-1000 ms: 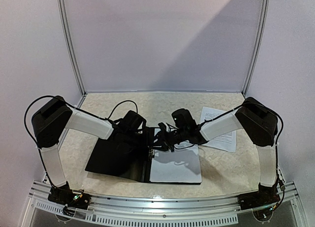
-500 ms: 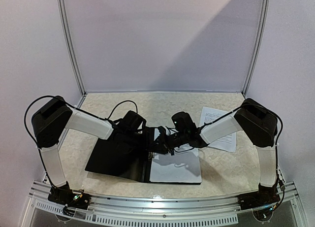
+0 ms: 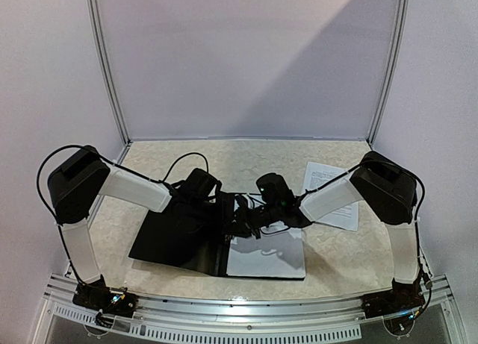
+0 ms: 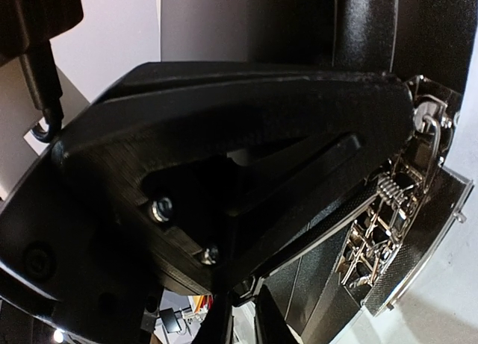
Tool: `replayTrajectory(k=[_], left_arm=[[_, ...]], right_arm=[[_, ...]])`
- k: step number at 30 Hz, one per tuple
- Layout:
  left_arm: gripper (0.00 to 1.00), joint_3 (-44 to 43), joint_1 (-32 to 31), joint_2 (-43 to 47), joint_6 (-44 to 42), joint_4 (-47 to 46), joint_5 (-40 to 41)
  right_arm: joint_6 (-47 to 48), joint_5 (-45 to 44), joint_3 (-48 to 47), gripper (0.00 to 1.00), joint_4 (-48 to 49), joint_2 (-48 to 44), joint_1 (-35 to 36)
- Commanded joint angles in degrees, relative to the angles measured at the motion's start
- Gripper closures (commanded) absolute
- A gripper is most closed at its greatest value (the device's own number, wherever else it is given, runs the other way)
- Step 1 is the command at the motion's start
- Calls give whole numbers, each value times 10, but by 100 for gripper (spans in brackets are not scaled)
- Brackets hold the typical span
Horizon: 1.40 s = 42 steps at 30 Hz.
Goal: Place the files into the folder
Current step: Clamp the file and folder together.
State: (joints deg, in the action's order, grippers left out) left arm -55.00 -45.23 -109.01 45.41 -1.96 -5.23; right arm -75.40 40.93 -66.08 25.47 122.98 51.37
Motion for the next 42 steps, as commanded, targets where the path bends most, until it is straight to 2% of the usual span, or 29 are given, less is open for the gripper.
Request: replayTrajectory(k=[1,11,19,33,42], left_arm=[[98,35,1,-29,-18,87,2],[98,38,5,-28,-18,85,1],[98,38,7,-30,-18,83,0],[98,40,9,-37,-19,73,-6],[98,42,11,-40,-21,70,-9]], right_arm=[[-1,-17,4,91,-31,19,2],[0,-38,66,97,-42,-3,8],[10,-46,72,99,-61,3,12],[79,-66,48,100,-206,18,25],[94,-68,57,100,-223,22,25]])
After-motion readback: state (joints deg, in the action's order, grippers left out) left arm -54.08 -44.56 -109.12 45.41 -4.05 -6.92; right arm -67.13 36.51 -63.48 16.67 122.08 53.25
